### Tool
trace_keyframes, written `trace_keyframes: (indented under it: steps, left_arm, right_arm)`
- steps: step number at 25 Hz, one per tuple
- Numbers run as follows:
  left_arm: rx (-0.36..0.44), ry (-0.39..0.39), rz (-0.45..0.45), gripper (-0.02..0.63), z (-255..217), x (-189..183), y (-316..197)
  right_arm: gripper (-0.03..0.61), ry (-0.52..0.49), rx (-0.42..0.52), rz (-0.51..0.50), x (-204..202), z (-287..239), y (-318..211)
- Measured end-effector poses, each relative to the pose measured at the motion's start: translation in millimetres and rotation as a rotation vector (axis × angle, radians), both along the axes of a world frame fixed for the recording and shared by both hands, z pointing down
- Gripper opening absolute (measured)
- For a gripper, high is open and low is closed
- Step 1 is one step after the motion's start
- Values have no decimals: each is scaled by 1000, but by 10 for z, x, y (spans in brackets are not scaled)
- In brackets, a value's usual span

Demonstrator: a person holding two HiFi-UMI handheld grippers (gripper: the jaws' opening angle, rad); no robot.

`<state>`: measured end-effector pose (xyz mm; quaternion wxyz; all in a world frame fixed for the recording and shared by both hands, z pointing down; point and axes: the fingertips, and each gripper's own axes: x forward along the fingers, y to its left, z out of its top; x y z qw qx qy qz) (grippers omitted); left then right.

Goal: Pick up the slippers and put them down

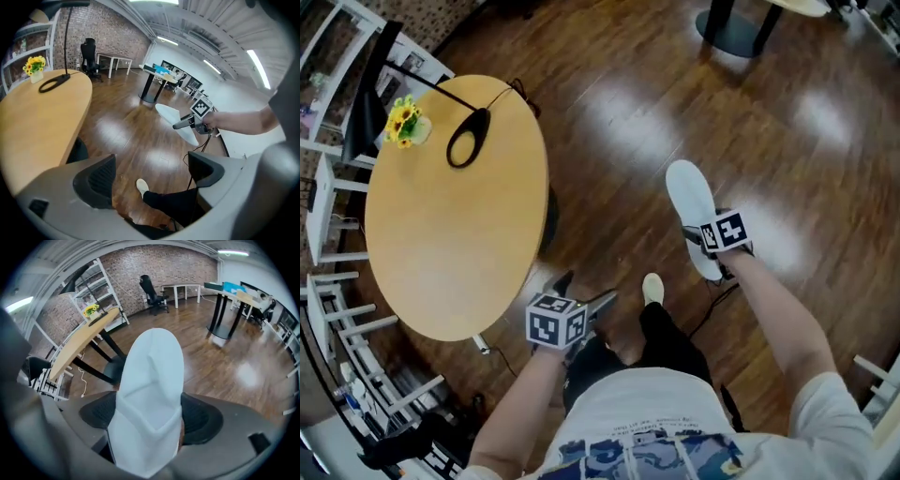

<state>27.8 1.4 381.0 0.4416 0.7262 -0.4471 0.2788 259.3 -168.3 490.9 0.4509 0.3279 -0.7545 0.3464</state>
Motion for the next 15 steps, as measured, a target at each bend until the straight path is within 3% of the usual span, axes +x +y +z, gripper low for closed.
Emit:
trace_keyframes:
  steps: [3, 7, 12, 15]
  left_arm:
    - [-59, -3, 36, 480, 872, 377, -410]
    - [-140, 1, 61, 480, 2514, 821, -841]
    - [-178, 25, 70, 479, 4307, 1201, -916]
    - [-198, 44, 77, 480, 5161, 1317, -869]
  right_arm:
    - [445, 17, -12, 121, 448, 1102, -391]
    - [440, 54, -43, 258, 803, 3114, -684]
    - [436, 78, -86, 283, 866, 5808, -697]
    - [437, 71, -89, 314, 864, 6960, -758]
